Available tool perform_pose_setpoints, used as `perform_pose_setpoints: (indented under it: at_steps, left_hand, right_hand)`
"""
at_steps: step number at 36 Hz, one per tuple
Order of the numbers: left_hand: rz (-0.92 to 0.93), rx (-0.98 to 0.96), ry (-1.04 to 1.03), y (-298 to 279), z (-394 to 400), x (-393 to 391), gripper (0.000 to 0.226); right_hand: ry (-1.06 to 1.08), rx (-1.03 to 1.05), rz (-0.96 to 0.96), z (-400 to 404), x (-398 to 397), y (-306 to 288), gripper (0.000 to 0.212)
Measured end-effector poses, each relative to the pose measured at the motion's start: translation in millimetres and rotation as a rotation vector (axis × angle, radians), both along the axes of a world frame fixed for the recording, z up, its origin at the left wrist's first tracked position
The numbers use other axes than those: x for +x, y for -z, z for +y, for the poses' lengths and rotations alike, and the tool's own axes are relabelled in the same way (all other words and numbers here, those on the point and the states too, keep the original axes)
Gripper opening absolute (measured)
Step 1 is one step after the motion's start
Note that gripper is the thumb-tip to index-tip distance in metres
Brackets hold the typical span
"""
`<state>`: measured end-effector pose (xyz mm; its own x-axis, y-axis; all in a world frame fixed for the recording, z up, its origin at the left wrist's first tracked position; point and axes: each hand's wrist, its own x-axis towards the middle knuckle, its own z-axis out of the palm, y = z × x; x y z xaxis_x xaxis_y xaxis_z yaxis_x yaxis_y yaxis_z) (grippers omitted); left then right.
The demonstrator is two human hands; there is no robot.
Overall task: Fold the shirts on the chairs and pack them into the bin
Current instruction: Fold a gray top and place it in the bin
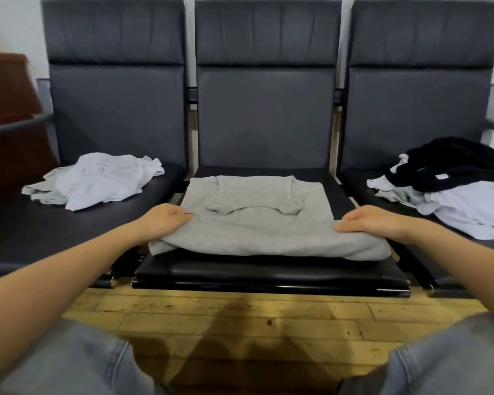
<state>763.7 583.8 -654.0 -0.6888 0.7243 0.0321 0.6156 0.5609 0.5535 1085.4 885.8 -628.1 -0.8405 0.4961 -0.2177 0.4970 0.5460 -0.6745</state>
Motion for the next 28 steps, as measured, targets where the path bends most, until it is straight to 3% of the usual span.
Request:
perform_pose_setpoints:
  at_steps: [7, 13, 18, 22, 28]
  left_hand:
    - [0.158, 0.108, -0.085, -9, -2, -13, 0.035]
    - [0.144, 0.241, -0.190, -12, 20, -23, 0.036]
    - [-0.165, 0.410, -0.334, -4, 43, -42, 0.035]
    - [-0.392, 0.587, -0.398, 4, 61, -56, 0.025]
    - [-0.076, 0.447, -0.376, -6, 87, -86, 0.030]
  right_hand:
    - [0.192, 0.163, 0.152, 18, -11, 4, 0.033]
    - [0.339, 0.169, 0.290, 23, -42, 11, 0.028]
    - [0.448, 0.119, 0.386, 28, -72, 11, 0.041]
    - [0.423, 0.155, 0.367, 41, -87, 9, 0.030]
    - [0.362, 0.223, 0.310, 70, -112, -6, 0.023]
